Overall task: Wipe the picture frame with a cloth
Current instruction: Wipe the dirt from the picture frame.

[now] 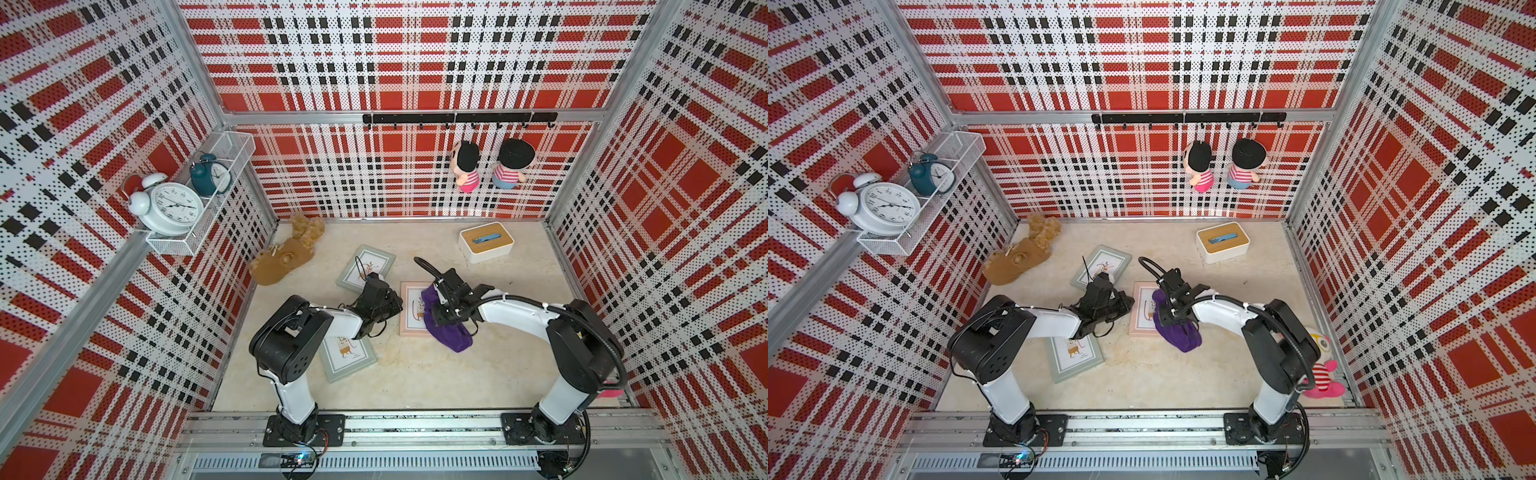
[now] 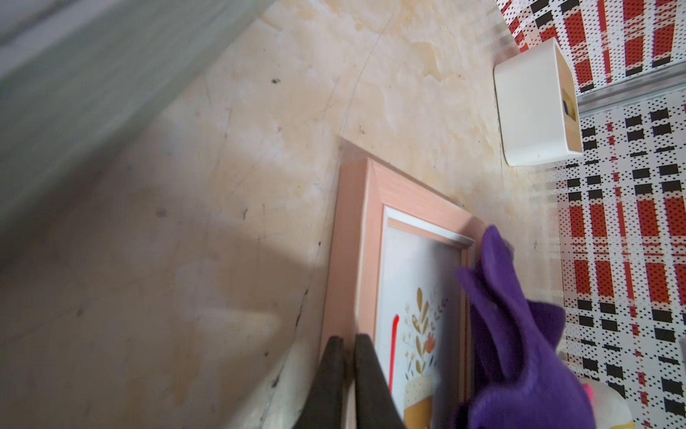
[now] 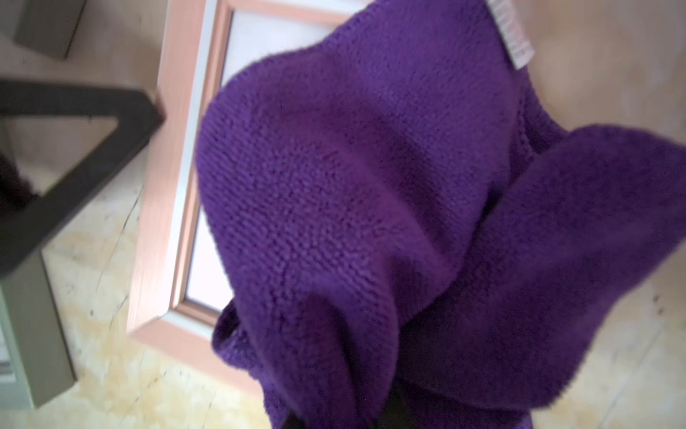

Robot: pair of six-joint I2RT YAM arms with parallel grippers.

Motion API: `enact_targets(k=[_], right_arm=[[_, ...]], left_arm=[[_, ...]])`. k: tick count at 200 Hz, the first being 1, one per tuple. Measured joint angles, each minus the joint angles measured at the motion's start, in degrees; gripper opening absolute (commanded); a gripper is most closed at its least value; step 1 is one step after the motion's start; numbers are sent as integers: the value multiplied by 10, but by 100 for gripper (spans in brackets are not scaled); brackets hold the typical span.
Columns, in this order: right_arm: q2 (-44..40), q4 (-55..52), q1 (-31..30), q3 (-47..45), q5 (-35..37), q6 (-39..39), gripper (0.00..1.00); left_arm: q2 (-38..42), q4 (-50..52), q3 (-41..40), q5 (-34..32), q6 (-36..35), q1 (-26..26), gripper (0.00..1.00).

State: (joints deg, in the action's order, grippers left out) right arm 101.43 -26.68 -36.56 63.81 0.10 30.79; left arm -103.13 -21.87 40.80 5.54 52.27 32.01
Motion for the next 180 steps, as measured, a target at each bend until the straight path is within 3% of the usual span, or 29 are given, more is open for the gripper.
enact_targets(k=[41,62,130,180], right_arm=[[138,-23,75,207,33,-49,0],[166,-26,88,272,38,-78,0],[221,-5,36,316,-50,-124,0],[254,-8,21,339,-23,-129,0]], left_arm=[[-2,0,9,6,-18,0,15],[-7,17,23,12,-32,0,17],[-20,76,68,24,-59,0,17],[-20,79,68,21,-52,0,15]])
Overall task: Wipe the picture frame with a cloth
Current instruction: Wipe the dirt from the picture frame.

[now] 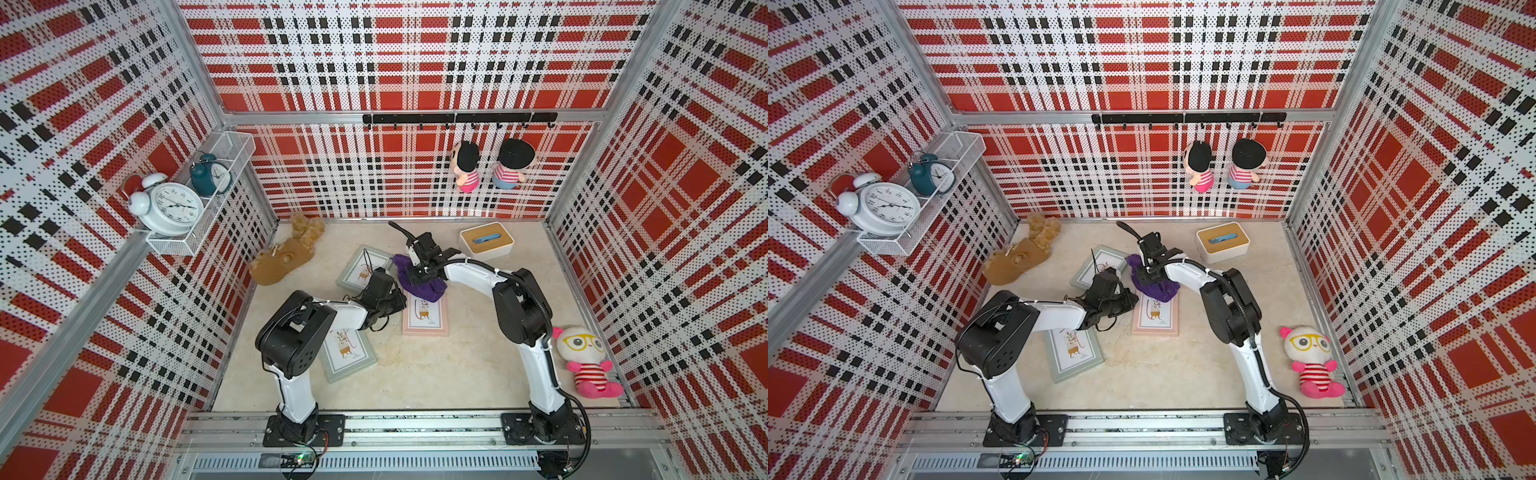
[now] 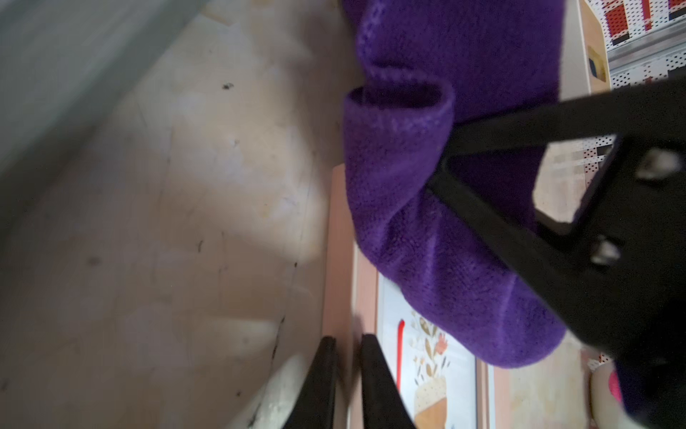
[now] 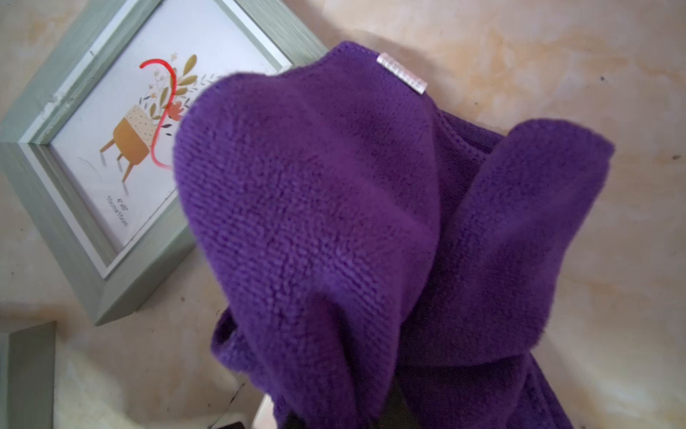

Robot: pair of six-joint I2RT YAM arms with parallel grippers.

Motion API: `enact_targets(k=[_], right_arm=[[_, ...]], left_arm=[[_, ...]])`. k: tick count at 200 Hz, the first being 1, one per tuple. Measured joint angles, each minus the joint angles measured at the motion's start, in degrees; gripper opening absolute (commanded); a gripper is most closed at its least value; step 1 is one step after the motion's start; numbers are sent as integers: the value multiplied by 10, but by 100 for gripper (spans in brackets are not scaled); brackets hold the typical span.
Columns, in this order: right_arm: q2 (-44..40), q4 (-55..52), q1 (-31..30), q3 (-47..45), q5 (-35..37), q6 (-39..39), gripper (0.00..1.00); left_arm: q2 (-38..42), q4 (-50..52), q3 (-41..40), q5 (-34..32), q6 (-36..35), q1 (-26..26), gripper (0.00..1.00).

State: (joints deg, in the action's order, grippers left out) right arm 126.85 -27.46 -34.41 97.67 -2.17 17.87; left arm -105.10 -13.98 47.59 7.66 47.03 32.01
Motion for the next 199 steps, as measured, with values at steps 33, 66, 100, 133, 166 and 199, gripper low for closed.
enact_targets(k=[33,66,100,133,166,199], right_arm=[[-45,38,7,-79,53,0,0],[-75,40,30,-117,70,-6,0],[-38,31,-1,-60,36,-5,0],[-28,50,-18,-59,28,6,0],[-82,78,22,-143,45,-6,0],[-70,48,28,-116,66,-9,0]], left_arm=[[1,-10,-6,-3,10,0,14],[1,-14,-8,-4,13,0,14],[1,-17,-9,-4,13,0,14],[1,-18,-10,-4,14,0,14],[2,-24,-13,-1,11,0,15],[2,-25,-13,2,0,0,15]])
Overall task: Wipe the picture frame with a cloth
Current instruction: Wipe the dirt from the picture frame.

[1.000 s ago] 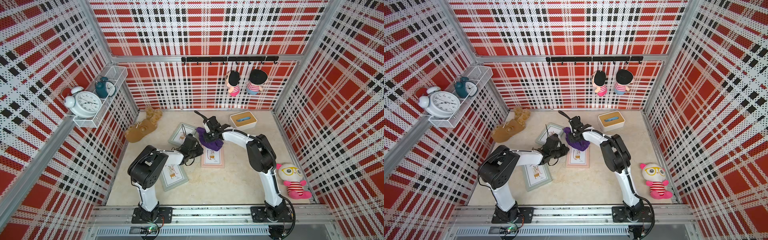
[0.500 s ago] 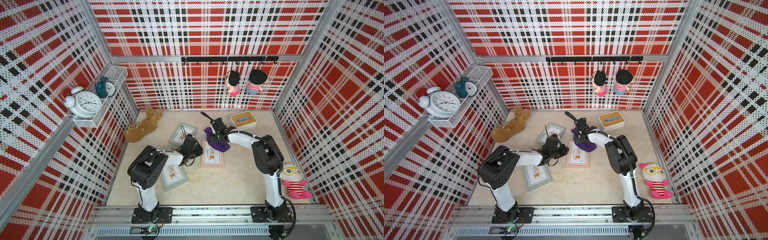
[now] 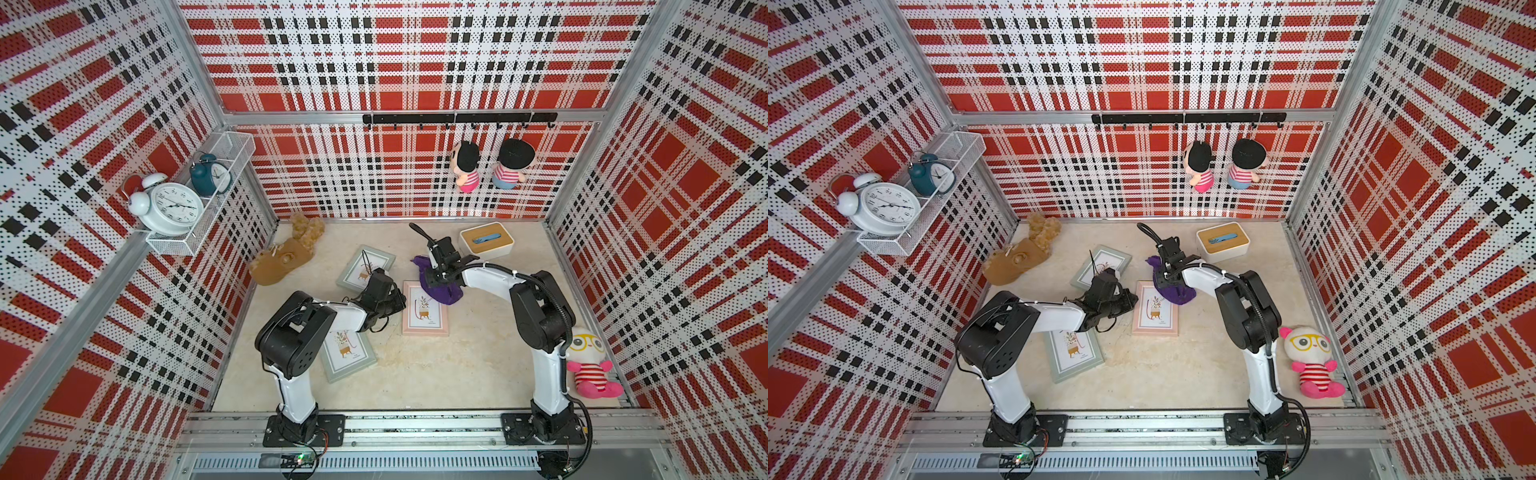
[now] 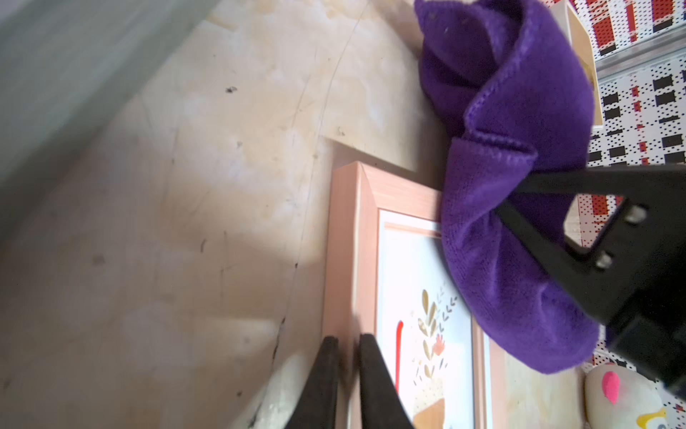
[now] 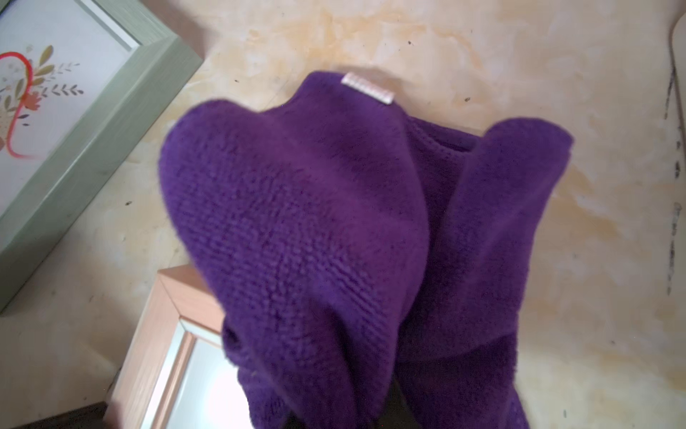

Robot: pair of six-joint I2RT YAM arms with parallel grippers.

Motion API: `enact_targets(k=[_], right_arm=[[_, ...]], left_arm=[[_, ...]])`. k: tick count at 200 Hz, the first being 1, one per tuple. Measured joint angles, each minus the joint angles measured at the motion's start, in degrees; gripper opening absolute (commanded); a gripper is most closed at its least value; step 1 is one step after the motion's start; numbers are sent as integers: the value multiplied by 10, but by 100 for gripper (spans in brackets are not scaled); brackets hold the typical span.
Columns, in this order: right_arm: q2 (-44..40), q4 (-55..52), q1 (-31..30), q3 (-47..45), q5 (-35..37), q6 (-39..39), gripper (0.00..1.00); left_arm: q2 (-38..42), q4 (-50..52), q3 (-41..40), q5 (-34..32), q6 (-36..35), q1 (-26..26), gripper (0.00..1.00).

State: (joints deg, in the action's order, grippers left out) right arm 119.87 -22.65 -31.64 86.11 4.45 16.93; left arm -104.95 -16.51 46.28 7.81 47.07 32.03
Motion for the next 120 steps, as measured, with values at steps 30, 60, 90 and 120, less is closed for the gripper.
enact_targets(k=[30,60,90,120], right_arm=[[47,1,-44,66,3,7,0],[33,37,-38,28,-5,8,0],[-3,33,3,-18,2,5,0],[11,14,-3,7,0,13,0]], left_arm=[[0,0,0,0,0,0,15],[0,0,0,0,0,0,15],[0,0,0,0,-2,0,15],[0,0,0,0,-2,0,15]])
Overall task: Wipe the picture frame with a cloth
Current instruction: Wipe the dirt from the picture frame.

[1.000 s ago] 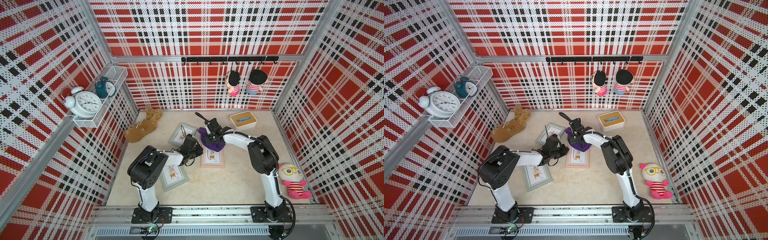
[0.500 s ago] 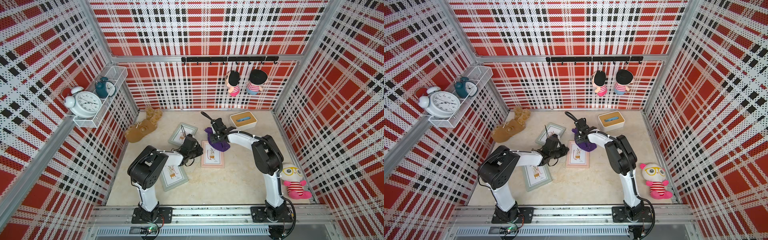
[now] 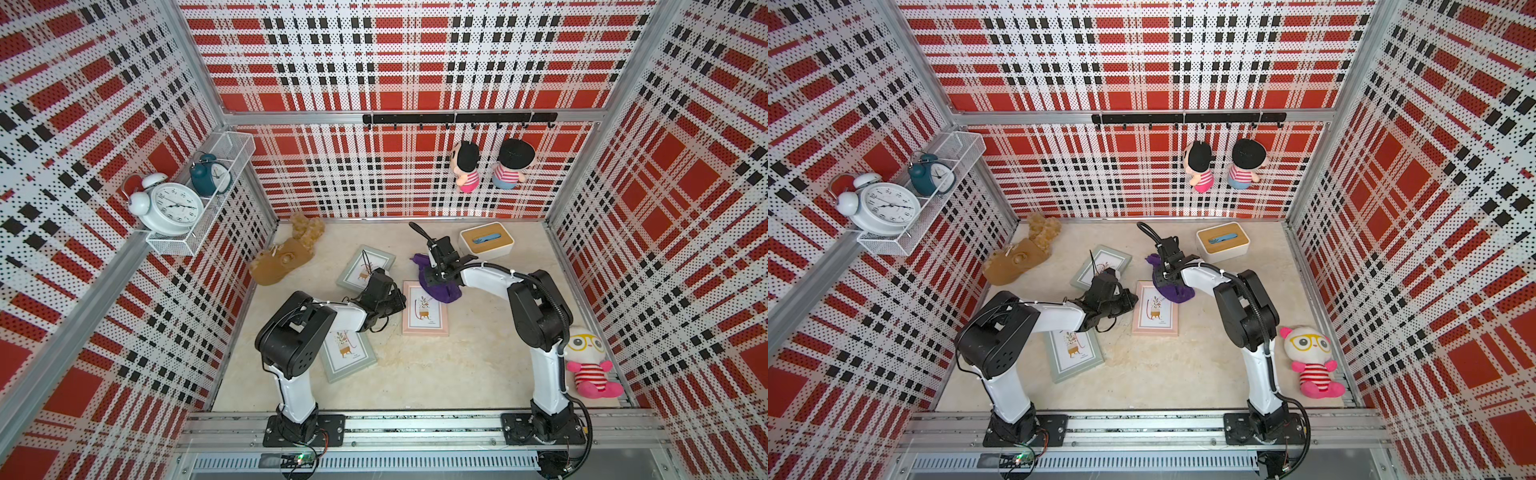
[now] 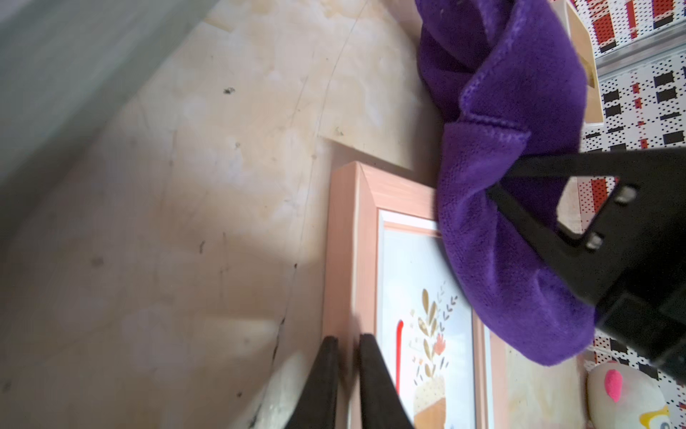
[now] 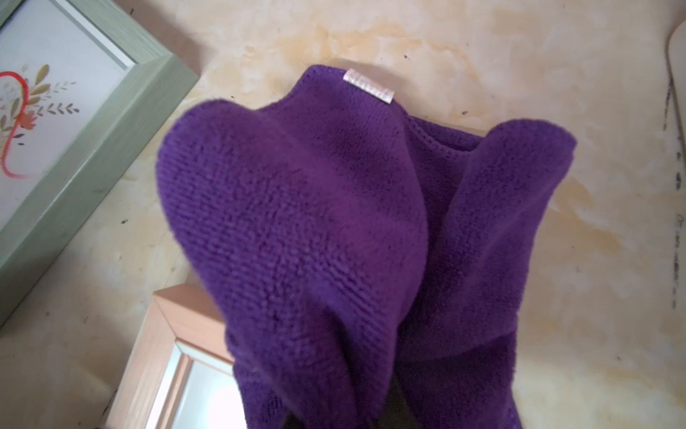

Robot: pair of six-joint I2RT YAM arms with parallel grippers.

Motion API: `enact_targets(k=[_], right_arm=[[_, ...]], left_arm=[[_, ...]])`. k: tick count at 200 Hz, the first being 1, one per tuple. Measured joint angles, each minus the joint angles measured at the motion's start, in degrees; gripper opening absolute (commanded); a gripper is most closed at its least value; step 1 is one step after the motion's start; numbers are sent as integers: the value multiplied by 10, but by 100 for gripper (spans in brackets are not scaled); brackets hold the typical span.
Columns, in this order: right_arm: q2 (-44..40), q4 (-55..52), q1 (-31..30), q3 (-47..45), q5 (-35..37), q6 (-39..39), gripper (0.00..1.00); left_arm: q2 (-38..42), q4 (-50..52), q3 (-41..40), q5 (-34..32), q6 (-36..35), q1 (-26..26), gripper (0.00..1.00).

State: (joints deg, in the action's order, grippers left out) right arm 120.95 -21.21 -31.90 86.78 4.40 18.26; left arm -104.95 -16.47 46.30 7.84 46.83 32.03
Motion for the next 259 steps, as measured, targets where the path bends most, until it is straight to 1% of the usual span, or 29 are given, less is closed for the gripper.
enact_targets(k=[21,43,62,80,97,116,144,162,174,189,213,233,246,259], right_arm=[[30,0,-26,42,-13,14,0],[28,18,-32,30,-9,27,0],[6,41,-15,-11,-5,28,0],[-33,48,18,-67,0,18,0],[-47,41,37,-80,-5,9,0],[-33,20,29,-53,-5,6,0],[29,2,-20,39,-18,11,0],[36,11,-37,45,-16,15,0],[28,23,-34,28,-9,17,0],[2,31,-15,-13,9,20,0],[-66,15,35,-94,76,18,0],[-118,-24,67,-156,124,21,0],[-139,-45,75,-189,135,26,0],[-149,-53,73,-212,125,37,0]], left_arm=[[0,1,0,0,0,0,15],[0,4,2,-1,0,1,15],[0,6,3,-3,0,2,15],[0,6,4,-4,0,3,15],[-1,7,6,-7,-1,6,15],[-2,10,9,-9,-2,8,15],[-2,14,10,-11,-2,9,15],[-2,14,10,-12,-2,9,15],[-2,14,10,-13,-2,9,15],[-2,16,11,-16,-2,10,15],[-2,28,18,-26,-2,16,15],[-3,41,28,-31,-5,20,19],[-4,50,34,-32,-8,22,21],[-5,65,43,-31,-9,24,24]])
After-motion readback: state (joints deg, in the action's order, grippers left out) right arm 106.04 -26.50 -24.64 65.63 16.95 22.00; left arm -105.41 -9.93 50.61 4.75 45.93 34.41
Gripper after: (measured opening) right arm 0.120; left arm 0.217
